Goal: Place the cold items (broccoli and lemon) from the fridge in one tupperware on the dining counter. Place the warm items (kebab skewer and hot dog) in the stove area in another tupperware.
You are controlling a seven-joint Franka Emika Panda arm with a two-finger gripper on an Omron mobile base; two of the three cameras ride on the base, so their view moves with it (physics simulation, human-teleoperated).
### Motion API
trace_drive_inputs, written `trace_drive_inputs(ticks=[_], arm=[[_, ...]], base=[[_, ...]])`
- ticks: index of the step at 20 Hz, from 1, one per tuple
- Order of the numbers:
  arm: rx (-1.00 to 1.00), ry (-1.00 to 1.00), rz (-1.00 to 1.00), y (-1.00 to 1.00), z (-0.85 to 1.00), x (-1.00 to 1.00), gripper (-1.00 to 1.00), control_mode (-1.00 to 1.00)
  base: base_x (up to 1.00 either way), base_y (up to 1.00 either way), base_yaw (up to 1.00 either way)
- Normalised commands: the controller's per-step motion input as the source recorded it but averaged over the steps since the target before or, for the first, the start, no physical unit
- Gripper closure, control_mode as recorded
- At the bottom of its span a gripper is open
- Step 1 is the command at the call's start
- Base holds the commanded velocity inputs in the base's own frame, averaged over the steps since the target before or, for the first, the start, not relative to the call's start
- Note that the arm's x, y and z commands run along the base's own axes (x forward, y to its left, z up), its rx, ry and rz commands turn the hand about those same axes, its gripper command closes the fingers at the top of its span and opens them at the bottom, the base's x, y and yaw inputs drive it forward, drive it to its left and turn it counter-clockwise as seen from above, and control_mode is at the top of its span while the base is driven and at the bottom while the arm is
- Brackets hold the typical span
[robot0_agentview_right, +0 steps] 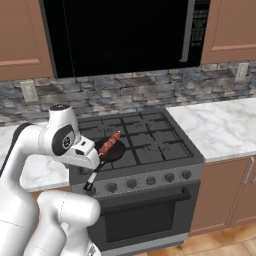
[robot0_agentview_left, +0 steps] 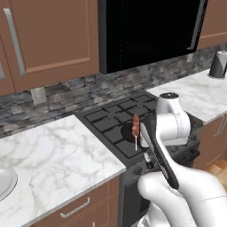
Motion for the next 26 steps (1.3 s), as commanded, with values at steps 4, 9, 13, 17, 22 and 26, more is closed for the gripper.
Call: trace_drive_inputs(ticks=[4, 9, 13, 17, 22, 26], arm=[[0.09, -0.04, 0.00, 0.00, 0.07, 0.97, -1.00, -1.00], [0.01, 0.06, -0.12, 0.06, 0.07, 1.00, -1.00, -1.00], [0.00, 0.02, -0.26, 0.00, -0.03, 1.00, -1.00, -1.00], [0.01, 0.01, -0.27, 0.00, -0.27, 1.00, -1.00, -1.00], [0.03, 0.00, -0.13, 0.00, -0.60, 1.00, -1.00, -1.00], [0.03, 0.00, 0.02, -0.16, -0.55, 1.00, -1.00, -1.00]], base=[[0.00, 0.00, 0.00], [0.00, 0.00, 0.00], [0.00, 0.00, 0.00], [0.00, 0.00, 0.00], [0.00, 0.00, 0.00], [0.00, 0.00, 0.00]])
